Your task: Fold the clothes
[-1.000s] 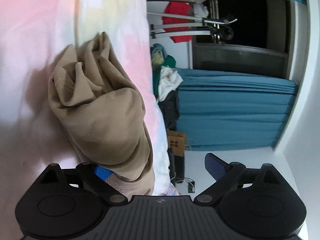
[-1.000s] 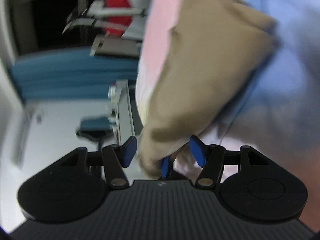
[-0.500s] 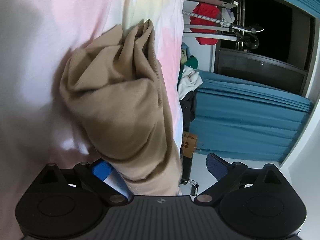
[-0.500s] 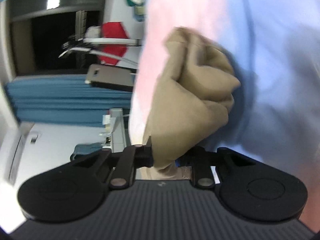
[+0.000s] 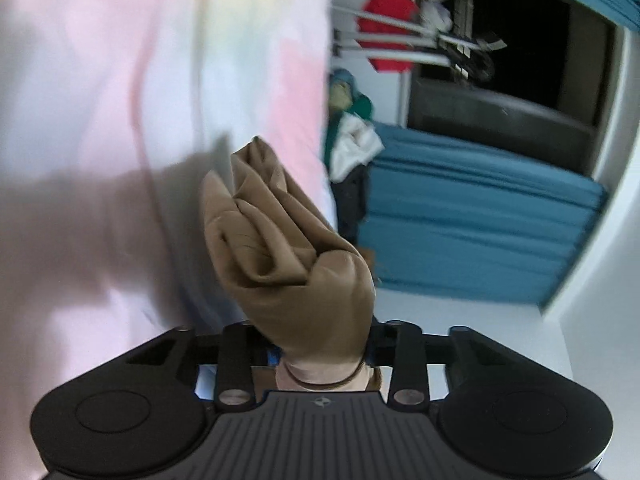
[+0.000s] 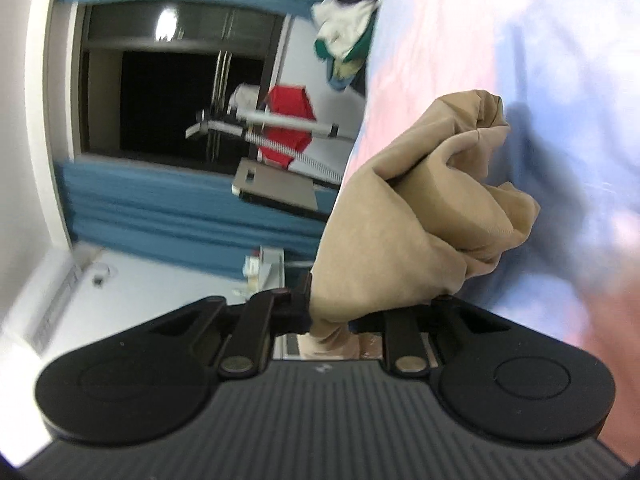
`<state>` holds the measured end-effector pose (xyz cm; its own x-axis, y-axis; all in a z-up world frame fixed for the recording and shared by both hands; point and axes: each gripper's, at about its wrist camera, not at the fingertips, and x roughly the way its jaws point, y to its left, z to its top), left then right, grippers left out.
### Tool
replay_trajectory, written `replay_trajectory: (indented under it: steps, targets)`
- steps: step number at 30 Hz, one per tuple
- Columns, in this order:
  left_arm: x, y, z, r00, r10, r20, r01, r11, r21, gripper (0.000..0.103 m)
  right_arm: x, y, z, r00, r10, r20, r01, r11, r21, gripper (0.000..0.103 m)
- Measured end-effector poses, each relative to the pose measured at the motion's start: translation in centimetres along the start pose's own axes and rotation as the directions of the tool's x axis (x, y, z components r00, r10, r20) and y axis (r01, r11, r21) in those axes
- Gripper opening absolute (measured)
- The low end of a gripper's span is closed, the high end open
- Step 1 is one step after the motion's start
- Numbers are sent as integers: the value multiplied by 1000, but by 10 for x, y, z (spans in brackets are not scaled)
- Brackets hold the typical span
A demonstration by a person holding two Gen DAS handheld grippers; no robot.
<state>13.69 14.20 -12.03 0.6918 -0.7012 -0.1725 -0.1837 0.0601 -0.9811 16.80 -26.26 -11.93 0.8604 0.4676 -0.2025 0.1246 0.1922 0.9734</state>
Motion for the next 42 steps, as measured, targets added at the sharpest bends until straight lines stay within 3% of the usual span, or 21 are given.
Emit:
replay_trajectory:
  steps: [3, 7, 11, 14, 16, 19, 23, 26, 30, 34, 36, 40, 42]
  targets:
    - [12, -26, -19, 999, 10, -44, -7, 998, 66, 33, -21, 0, 26, 999, -17, 45, 14, 998, 56, 20]
    - [60, -65, -39, 989, 85, -118, -70, 990, 124, 32, -49, 0, 62, 994, -43, 104, 29, 991, 132, 20]
    - [145, -99, -62, 970, 142, -198, -118, 985, 129, 31, -77, 0, 98, 984, -74, 161, 39, 978, 207, 20]
    - [224, -123, -80, 950, 183, -251, -147, 977, 155, 31, -96, -3, 154, 966, -104, 238, 48, 972, 232, 20]
    - [271, -135, -91, 945, 183, -272, -142, 976, 165, 31, -107, -1, 189, 948, -120, 294, 60, 977, 205, 20]
    - [329, -141, -104, 950, 158, -271, -108, 976, 190, 31, -107, 1, 241, 923, -93, 373, 56, 992, 110, 20]
    - [384, -126, -117, 951, 191, -243, -114, 947, 300, 31, -96, -26, 281, 887, -58, 458, 71, 997, -11, 20]
    - [392, -89, -129, 928, 283, -242, -171, 902, 397, 31, -82, -65, 294, 884, -97, 458, 126, 991, -34, 20]
    - [392, -52, -125, 887, 388, -252, -237, 849, 473, 31, -67, -125, 289, 912, -183, 366, 168, 983, 71, 20]
    - [378, -28, -122, 873, 419, -248, -261, 833, 488, 35, -65, -150, 267, 917, -196, 348, 174, 980, 91, 21]
    - [373, -24, -124, 865, 443, -236, -270, 807, 525, 38, -64, -159, 255, 912, -211, 351, 181, 976, 119, 21]
    - [358, -35, -132, 850, 482, -214, -268, 745, 611, 44, -64, -168, 245, 913, -242, 329, 199, 967, 157, 32]
    - [348, -45, -138, 842, 500, -203, -266, 711, 651, 57, -71, -162, 240, 911, -273, 310, 232, 959, 163, 36]
